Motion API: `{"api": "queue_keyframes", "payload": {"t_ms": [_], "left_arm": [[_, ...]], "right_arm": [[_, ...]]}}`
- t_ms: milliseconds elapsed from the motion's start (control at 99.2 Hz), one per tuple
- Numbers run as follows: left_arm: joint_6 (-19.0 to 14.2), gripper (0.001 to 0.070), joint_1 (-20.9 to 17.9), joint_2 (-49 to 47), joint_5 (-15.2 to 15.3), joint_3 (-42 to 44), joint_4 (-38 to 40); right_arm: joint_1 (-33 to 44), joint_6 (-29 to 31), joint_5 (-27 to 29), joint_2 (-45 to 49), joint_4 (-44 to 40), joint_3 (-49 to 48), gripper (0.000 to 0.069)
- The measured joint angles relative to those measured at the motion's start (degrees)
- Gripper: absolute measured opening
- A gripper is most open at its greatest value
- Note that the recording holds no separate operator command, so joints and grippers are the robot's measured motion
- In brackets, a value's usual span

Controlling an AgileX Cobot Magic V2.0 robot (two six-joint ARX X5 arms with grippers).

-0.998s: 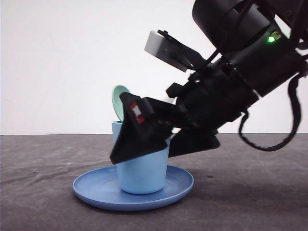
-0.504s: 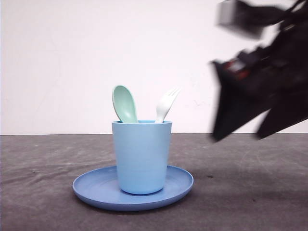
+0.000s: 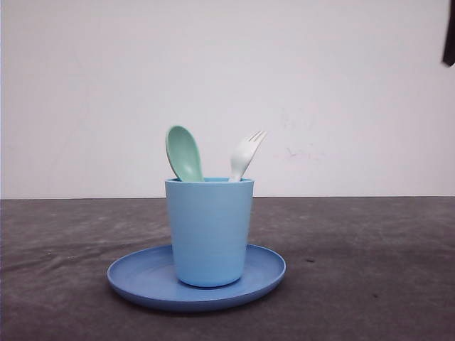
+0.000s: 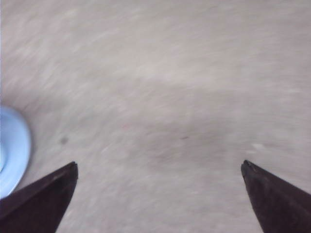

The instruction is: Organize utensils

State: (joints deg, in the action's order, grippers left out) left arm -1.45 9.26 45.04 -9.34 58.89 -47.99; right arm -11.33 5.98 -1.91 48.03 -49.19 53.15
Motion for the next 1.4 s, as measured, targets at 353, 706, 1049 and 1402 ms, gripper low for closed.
{"api": "queue_keyframes", "payload": {"t_ms": [353,706,1049,1402], "left_arm": [[0.2,0.0236,0.0,0.0,5.6,0.0,-4.2],[0.2,0.0027,0.0,0.0,5.6,0.0,-4.1],[-0.2,0.0021,0.0,0.0,5.6,0.0,-4.1],[0.0,0.0020,-0.2,-0.7,6.2,-0.1,-3.9]], "right_arm": [[5.1,-1.3,0.3,0.3,-3.8,0.1,0.0680],[5.1,-1.3,0.4,0.3,-4.2,0.1,0.0122],[5.1,-1.3,0.4,0.3,-3.7,0.0,0.0004],[5.1,-1.3,0.4,0.3,-3.7,0.1,0.0004]]}}
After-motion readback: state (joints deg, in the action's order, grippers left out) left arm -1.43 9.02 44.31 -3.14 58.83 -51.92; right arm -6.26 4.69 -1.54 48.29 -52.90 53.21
